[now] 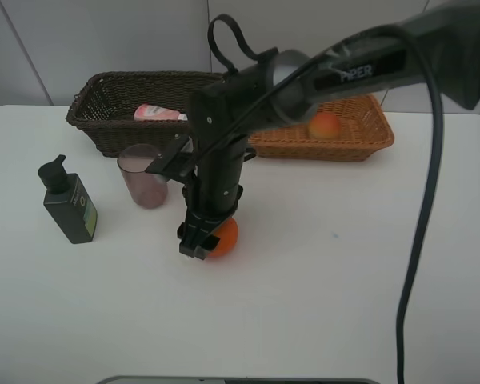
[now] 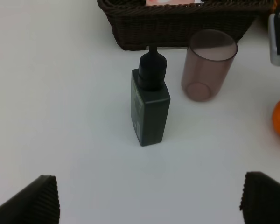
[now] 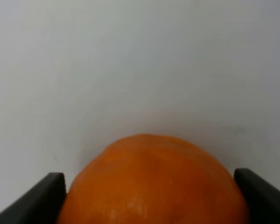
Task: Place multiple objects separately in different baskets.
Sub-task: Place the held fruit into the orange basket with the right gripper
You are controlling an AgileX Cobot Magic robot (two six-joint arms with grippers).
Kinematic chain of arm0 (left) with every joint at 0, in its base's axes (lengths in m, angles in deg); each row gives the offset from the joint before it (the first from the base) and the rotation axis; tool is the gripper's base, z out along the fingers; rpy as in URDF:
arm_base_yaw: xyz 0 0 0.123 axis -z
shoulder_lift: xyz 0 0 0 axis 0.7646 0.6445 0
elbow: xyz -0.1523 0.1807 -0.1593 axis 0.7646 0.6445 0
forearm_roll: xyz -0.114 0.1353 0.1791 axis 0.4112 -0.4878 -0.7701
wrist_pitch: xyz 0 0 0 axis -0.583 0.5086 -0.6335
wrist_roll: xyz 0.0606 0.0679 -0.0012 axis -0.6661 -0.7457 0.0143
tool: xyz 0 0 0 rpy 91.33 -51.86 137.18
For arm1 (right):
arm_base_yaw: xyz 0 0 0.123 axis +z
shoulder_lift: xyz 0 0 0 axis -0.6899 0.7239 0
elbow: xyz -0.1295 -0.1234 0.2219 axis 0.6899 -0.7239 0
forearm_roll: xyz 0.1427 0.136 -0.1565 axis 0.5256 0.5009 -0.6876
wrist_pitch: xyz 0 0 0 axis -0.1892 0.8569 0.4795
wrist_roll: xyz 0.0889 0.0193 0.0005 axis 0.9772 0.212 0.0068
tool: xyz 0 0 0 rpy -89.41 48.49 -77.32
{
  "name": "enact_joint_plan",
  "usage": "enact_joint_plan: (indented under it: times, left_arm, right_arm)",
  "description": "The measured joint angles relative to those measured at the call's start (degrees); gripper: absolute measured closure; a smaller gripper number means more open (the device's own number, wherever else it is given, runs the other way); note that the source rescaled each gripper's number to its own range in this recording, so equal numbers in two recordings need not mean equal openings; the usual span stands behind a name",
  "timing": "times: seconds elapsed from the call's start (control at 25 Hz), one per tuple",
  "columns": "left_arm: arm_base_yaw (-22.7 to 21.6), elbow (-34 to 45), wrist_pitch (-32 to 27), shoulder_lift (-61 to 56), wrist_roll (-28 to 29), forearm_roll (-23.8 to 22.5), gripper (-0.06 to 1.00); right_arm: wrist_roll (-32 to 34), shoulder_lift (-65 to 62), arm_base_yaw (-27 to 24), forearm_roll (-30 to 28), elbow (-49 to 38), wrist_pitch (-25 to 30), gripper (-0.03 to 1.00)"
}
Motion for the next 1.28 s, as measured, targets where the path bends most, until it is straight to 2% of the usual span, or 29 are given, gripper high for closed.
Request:
enact_joint_plan:
  times: [0.28,0.48,0.64,0.76,0.96,1.28]
  left_arm:
    - [0.0,0.0,0.0,0.0,0.0,0.0,-0.05]
    - [0.0,0.0,0.0,0.0,0.0,0.0,-0.05]
    - [0.0,0.0,0.0,0.0,0.0,0.0,-0.05]
    - [0.0,0.0,0.0,0.0,0.0,0.0,-0.05]
    - [0.0,0.0,0.0,0.0,0.0,0.0,-0.05]
    - [0.0,0.0,0.0,0.0,0.0,0.0,-0.05]
  right_arm:
    - [12.94,-2.35,-3.17,-2.02,10.08,7.96,0.47]
    - [22.74,-2.73,-8.65,-6.57,16.8,13.07,0.47]
    - [25.42,-2.73,-14.39,-7.09,18.79,13.45,0.47]
    - [26.13,-2.73,-18.8,-6.88,18.98,11.24,0.47]
    - [30.24,-2.73,-24.57,-6.16,18.98,4.49,0.47]
    - [33.38,0.49,-27.15,-5.48,18.98,-3.76,0.47]
